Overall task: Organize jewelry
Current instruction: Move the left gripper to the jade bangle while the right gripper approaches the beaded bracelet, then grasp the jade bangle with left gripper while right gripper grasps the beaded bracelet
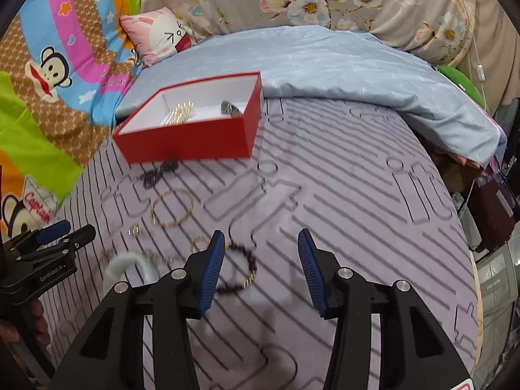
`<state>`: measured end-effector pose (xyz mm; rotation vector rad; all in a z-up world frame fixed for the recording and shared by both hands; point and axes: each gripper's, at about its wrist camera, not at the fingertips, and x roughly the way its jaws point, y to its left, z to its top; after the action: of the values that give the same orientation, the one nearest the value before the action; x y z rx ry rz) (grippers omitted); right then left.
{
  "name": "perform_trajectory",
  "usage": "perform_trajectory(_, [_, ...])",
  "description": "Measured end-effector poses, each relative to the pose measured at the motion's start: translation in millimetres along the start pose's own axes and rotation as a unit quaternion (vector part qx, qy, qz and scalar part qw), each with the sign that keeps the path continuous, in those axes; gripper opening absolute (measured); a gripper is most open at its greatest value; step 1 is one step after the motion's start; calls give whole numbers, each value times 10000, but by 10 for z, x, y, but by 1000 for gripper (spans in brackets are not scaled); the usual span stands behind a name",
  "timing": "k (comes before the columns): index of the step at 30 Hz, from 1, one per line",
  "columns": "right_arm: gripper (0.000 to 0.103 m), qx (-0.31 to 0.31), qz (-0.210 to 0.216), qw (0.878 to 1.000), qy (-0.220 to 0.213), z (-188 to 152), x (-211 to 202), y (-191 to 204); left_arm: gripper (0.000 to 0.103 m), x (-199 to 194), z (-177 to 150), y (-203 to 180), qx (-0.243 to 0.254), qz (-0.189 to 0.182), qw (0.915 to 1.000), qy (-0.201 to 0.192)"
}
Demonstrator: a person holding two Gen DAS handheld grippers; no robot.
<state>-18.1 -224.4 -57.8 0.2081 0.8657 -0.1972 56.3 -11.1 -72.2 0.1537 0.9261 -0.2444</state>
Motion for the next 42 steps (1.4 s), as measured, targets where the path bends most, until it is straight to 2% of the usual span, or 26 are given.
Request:
perform_trajectory(6, [46, 1, 139, 9998, 151, -233, -42, 47, 58, -37, -206, -144, 74, -109, 9999, 97])
perform_trajectory(11, [46, 11, 234, 9996, 163, -261, -41, 80, 58, 26, -233, -313, 186, -154, 9996, 124])
perform_trajectory(14, [46, 31, 247, 9996, 161, -262, -42, 63, 53, 103, -234, -352, 128, -166, 9996, 198])
perform_trajectory(19, [46, 103, 253, 9995, 175, -265, -21, 25, 42, 191, -251, -402, 187, -184, 9993, 278])
perform_trajectory(23, [47, 124, 242, 9994, 216, -270, 22, 15, 38, 217, -269, -469, 303, -145, 9991, 249])
perform_trajectory(26, [47, 149, 283, 9992, 254, -260, 66, 14, 28, 219, -270, -508, 359, -159, 9990, 213])
perform_trajectory(28, [47, 140, 277, 9992, 259, -251, 97, 12, 15, 210, -271, -531, 401, -184, 9988, 210])
perform_trajectory(29, [47, 136, 274, 9992, 265, -241, 117, 14, 13, 208, -270, -529, 403, -178, 9988, 211])
perform_trajectory(37, [43, 142, 246, 9990, 357, -141, 319, 13, 12, 131, -249, -460, 237, -438, 9984, 264])
perform_trajectory(42, [30, 120, 226, 9985, 482, -105, 489, 8, 12, 41, -240, -437, 236, -530, 9981, 214])
